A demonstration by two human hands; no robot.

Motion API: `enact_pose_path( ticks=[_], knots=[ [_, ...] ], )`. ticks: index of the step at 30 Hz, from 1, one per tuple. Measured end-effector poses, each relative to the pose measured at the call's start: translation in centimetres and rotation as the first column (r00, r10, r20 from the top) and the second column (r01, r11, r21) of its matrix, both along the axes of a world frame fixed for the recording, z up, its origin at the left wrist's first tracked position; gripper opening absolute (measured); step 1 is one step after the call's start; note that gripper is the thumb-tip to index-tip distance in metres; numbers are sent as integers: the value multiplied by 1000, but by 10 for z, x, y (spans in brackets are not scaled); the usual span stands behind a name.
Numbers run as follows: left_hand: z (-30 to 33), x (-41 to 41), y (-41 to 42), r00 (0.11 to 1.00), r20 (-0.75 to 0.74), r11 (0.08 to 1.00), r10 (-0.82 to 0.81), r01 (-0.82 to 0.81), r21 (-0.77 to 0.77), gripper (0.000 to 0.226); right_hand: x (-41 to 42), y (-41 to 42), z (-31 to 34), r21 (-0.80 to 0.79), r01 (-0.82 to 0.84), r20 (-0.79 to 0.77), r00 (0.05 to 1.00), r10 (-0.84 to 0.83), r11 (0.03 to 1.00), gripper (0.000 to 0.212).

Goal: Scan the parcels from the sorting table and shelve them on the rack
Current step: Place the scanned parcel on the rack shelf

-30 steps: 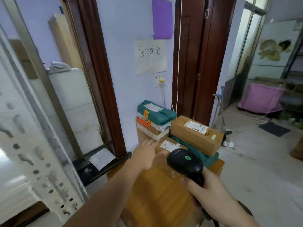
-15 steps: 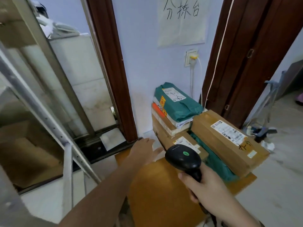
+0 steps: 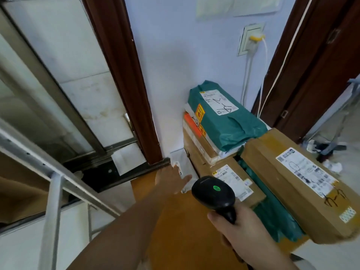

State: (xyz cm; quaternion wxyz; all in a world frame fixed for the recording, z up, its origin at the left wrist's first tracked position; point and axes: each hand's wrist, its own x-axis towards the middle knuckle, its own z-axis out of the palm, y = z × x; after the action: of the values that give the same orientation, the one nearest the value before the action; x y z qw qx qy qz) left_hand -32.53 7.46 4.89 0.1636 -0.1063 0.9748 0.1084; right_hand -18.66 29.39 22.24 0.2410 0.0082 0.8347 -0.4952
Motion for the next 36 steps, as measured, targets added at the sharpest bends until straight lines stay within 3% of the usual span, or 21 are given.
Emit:
enact_pose_path(
  ticks=[3,6,8,13,18,22,26,28,30,33,36],
  knots=[
    [-22,-11,5,986,63,974,155,-163,160,50,-23,-2,-13,-39,-42,81,996,45,998,16],
    [-49,-21,9,966,138,950,219,-243,196,49,-43,-3,-25,-100,-45,121,991,57,994,23],
    [-68,-29,11,940,196,915,279,-322,244,59,-53,-3,-32,-124,-50,157,985,69,991,27],
    [-93,-42,20,886,300,881,354,-424,212,119,-69,-2,-46,-138,-44,213,974,73,990,34],
    [-121,-55,28,817,355,786,454,-555,272,126,-77,7,-54,-114,-3,252,967,31,993,41],
    [-129,-61,40,722,389,629,572,-691,356,129,-77,18,-66,-52,13,209,978,-1,999,55],
    [-138,-71,43,560,462,341,688,-811,475,138,-76,26,-73,-48,28,230,973,-16,998,49],
    [-139,-71,38,546,481,303,686,-815,493,140,-75,28,-75,-38,22,213,977,-14,999,48],
    [-136,-66,31,583,487,339,650,-796,501,126,-74,28,-74,-20,3,199,980,1,1000,52],
    [-132,-58,24,631,492,357,600,-762,540,66,-72,26,-74,-14,-19,167,986,21,1000,60],
    [-135,-54,20,614,524,321,590,-774,546,62,-68,23,-75,-2,-21,133,991,21,1000,69]
  ],
)
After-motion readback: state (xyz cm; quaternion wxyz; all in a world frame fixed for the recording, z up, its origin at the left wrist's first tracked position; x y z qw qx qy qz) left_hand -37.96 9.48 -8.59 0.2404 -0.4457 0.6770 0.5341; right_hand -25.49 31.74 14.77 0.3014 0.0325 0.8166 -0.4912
